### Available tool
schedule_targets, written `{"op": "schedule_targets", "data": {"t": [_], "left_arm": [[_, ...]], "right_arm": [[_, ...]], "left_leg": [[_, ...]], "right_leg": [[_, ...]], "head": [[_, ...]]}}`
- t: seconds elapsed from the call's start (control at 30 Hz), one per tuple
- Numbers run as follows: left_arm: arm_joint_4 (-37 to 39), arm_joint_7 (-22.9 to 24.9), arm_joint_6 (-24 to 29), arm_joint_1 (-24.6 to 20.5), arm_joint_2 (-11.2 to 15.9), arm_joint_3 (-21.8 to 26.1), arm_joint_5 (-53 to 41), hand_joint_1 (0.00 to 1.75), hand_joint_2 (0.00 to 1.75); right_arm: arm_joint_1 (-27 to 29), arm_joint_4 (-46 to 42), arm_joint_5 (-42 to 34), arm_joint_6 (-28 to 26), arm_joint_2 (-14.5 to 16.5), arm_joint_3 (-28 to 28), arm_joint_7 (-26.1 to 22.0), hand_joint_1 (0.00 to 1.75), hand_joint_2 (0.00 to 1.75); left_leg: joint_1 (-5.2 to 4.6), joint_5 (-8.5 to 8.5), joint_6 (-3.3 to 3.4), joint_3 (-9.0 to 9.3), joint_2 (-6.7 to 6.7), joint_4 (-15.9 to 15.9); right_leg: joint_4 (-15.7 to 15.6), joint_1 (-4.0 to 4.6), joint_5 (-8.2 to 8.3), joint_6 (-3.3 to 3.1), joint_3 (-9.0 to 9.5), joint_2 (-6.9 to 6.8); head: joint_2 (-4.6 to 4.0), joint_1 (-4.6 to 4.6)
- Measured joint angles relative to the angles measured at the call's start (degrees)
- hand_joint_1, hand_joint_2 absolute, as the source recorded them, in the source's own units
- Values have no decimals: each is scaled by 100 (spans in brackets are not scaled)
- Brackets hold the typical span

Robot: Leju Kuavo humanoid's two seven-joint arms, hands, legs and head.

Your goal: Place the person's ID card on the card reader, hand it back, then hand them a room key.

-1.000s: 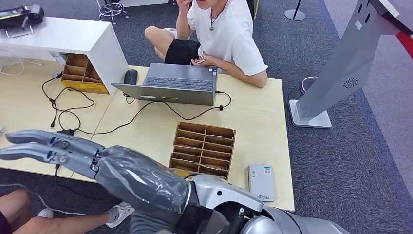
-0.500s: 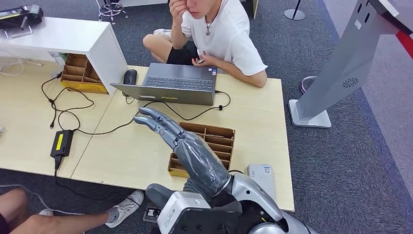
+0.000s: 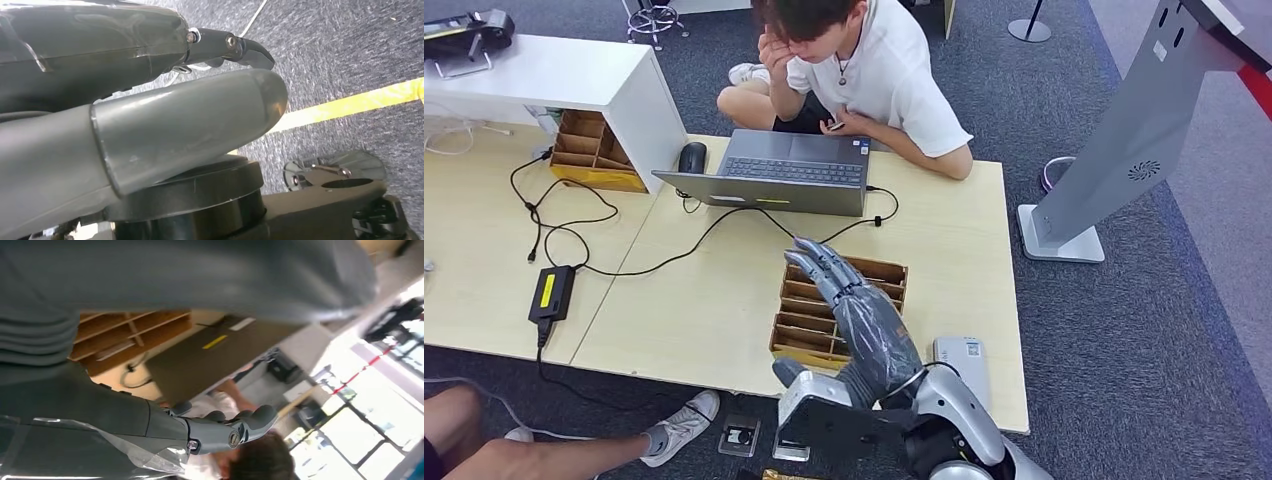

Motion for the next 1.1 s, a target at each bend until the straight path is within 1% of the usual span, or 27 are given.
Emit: {"op": "schedule_targets", "data": {"t": [0.27,0.57,0.77,1.1], "left_arm": [[62,40,-213,-14,20,-73,-199,0,0],[98,61,-257,-19,30,-79,-395,0,0],[120,61,-300,-18,45,-80,-452,0,0],[160,15,-368,-19,44,-79,-499,0,0]], "right_arm": [[502,366,1159,-193,-157,-396,221,0,175],[787,648,2301,-224,-266,-768,526,0,175],[930,774,2793,-355,-313,-935,615,0,175],[1051,835,3286,-533,-347,-1090,537,0,175]], "left_leg": [[0,-1,0,0,3,0],[0,-1,0,1,4,0],[0,-1,0,1,4,0],[0,-1,0,1,4,0]], "right_leg": [[0,0,0,0,-2,2],[0,0,0,0,-2,3],[0,0,0,0,-2,4],[1,0,0,0,-2,4]], "head": [[1,-1],[-1,-1],[1,-1],[0,0]]}}
